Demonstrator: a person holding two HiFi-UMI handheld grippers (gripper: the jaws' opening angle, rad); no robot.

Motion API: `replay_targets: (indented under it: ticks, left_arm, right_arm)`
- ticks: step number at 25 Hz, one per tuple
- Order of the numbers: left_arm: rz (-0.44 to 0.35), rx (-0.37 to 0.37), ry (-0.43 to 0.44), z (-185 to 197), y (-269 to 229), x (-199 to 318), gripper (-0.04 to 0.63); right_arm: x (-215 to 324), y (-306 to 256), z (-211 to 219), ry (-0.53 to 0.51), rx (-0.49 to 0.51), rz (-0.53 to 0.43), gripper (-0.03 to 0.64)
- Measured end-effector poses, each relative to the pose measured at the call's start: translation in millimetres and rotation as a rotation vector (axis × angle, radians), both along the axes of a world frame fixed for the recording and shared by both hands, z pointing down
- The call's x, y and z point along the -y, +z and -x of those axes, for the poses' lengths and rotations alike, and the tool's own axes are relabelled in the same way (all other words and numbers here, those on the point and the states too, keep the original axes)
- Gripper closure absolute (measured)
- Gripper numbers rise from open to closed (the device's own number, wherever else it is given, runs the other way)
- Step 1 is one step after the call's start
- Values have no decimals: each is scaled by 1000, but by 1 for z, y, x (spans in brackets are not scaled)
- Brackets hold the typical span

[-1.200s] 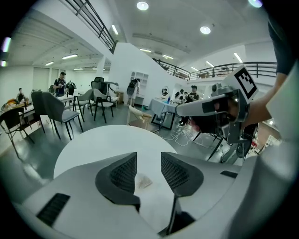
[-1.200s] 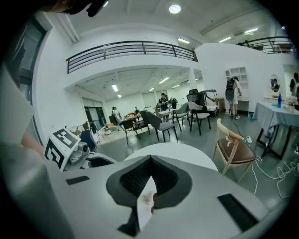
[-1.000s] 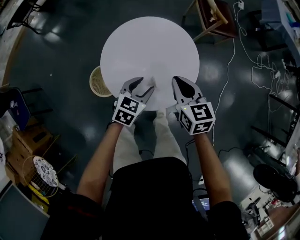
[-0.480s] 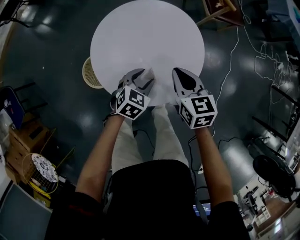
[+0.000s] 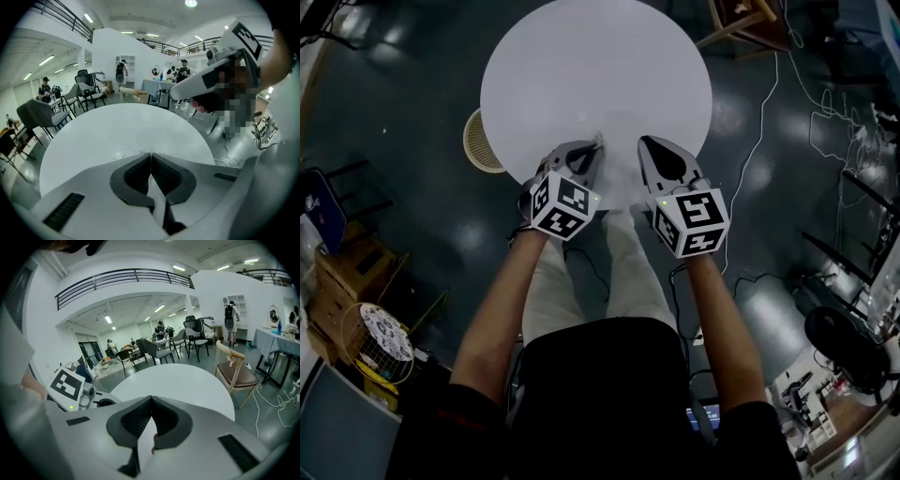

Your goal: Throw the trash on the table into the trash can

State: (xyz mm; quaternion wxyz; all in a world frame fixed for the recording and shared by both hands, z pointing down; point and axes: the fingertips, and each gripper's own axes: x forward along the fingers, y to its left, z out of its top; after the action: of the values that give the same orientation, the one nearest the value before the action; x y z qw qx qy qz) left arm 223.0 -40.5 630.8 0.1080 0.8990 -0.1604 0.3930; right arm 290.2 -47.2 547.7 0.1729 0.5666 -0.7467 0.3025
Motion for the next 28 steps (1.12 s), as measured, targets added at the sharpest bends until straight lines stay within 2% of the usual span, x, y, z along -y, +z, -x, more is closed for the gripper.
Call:
replay_targets:
  ticks: [7, 14, 18, 28]
  left_arm:
    - [-15, -50, -61, 22, -30, 10, 580]
    - [-44, -67, -156, 71, -58, 24, 580]
    - [-59, -69, -227, 116, -69, 30, 580]
    - [-79, -68, -404, 257, -74, 37, 580]
  right_arm:
    - [11, -18, 29, -41, 6, -21, 604]
    - [28, -36, 79, -121, 20, -42, 604]
    - [37, -41, 118, -171, 30, -49, 604]
    - [50, -35, 254, -312, 57, -41, 604]
